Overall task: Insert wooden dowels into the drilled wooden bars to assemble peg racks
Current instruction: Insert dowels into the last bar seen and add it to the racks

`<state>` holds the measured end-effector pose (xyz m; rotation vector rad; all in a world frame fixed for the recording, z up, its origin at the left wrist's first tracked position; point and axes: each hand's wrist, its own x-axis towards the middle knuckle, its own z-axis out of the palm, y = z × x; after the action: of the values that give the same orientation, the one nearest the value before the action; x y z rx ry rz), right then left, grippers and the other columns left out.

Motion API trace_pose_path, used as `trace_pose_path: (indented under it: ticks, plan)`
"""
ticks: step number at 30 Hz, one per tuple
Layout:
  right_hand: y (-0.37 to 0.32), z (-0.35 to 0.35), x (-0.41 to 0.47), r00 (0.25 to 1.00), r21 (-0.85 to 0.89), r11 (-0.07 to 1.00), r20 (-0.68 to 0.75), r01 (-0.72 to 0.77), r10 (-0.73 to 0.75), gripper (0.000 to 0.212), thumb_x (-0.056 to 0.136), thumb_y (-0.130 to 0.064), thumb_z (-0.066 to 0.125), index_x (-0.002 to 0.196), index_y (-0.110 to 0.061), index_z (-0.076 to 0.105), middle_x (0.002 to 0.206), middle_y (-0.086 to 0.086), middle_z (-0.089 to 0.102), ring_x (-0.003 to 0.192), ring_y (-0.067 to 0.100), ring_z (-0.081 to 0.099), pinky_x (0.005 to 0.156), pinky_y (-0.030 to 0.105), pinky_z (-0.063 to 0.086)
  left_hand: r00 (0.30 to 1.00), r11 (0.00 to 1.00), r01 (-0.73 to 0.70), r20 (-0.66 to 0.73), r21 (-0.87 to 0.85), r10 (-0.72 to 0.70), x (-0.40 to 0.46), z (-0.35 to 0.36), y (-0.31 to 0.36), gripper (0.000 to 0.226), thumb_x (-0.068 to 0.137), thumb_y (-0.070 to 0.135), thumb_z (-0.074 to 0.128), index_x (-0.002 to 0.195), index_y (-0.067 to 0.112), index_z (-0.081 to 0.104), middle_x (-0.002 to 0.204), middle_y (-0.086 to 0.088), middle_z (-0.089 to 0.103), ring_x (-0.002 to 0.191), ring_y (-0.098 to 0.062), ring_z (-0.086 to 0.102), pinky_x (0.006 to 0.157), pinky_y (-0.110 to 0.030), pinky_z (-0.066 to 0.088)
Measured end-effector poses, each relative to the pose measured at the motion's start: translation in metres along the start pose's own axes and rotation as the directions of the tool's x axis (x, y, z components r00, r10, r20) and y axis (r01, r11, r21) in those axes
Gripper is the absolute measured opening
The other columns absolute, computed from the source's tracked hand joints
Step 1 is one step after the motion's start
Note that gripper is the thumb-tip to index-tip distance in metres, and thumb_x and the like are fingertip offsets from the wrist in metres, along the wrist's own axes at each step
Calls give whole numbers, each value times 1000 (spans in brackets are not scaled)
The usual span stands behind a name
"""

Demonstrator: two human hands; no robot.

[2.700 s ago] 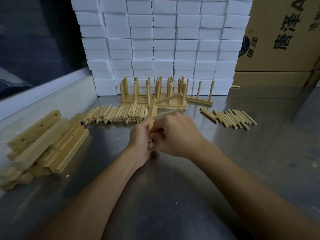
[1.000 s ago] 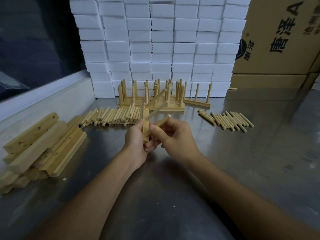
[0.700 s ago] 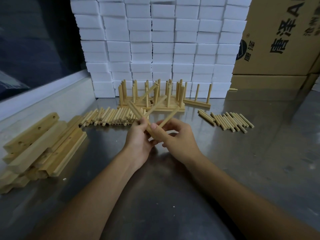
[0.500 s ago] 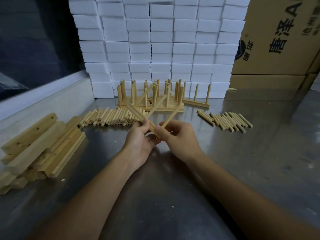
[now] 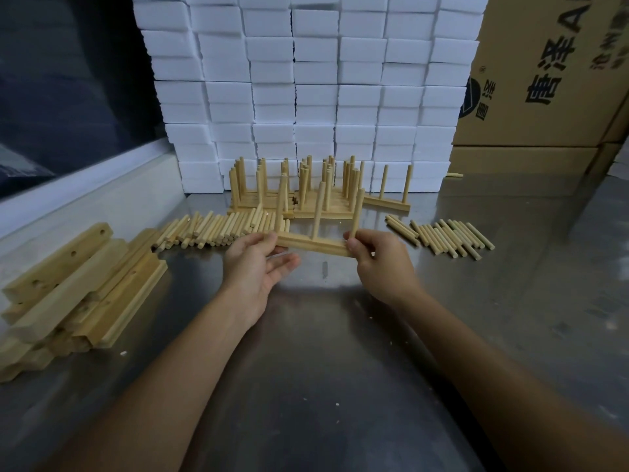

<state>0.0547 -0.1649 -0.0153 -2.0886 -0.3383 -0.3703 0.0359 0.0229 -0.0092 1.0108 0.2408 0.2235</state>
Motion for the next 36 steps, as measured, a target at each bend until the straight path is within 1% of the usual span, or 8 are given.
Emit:
trace_pose_path:
  ticks: [3,7,12,20,25,28,32,36]
  plan:
    - [5,-4,2,1000,-5,1000,-10,-18,17,15,102,-19,52,100,-30,62,85,-5,63,70,5,56,57,6,43,998,981,-60,-10,186,63,2,-2,-4,23,95,6,63,117,5,58,93,-16,64,62,-19,71,60,-29,59]
    - [8,-7,2,999,-46,999,-29,-24,23,18,102,-20,53,89,-20,66,72,-2,59,60,-5,52,53,7,40,996,970,-73,-28,231,81,4,-4,-8,18,94,4,63,112,2,59,89,-16,66,61,-16,71,60,-26,58]
    - [7,-7,1,991,-9,999,-123,-48,47,16,98,-21,60,110,-19,70,85,-12,64,75,2,60,58,6,43,990,945,-120,-31,304,136,6,-4,-12,8,94,4,63,102,5,61,89,-16,67,59,-13,70,58,-25,57]
    - [11,-8,1,992,6,994,-59,-108,109,37,90,-15,71,126,-13,64,91,-16,61,87,-1,59,73,10,45,970,877,-180,-68,446,234,10,-6,-16,5,94,9,64,98,12,64,85,-9,71,59,-10,66,59,-26,57]
    - [13,-13,5,994,-52,993,-11,-108,108,21,88,-16,73,109,-20,68,98,-7,65,93,5,61,77,17,46,926,670,-277,5,688,377,11,-10,-16,8,94,20,65,87,24,63,85,3,73,78,-13,67,69,-30,54]
    - [14,-19,6,991,-62,990,46,-125,128,21,87,-14,73,105,-23,67,94,-9,66,88,4,63,67,14,47,905,537,-332,101,775,413,11,-13,-15,13,94,24,65,82,29,62,84,8,68,78,-6,62,63,-23,44]
    - [22,-32,14,983,-45,984,-68,-172,169,22,85,-12,75,105,-17,71,92,-7,68,86,6,65,73,19,51,913,404,-331,181,853,366,10,-14,-20,5,92,27,66,93,30,62,86,15,62,81,-5,60,70,-28,49]
    - [39,-54,24,950,-51,969,-212,-243,227,22,84,-13,77,106,-12,73,88,-6,68,82,9,65,78,26,54,919,335,-292,167,896,357,10,-12,-20,12,90,26,66,79,29,61,79,12,63,77,-8,60,76,-34,54]
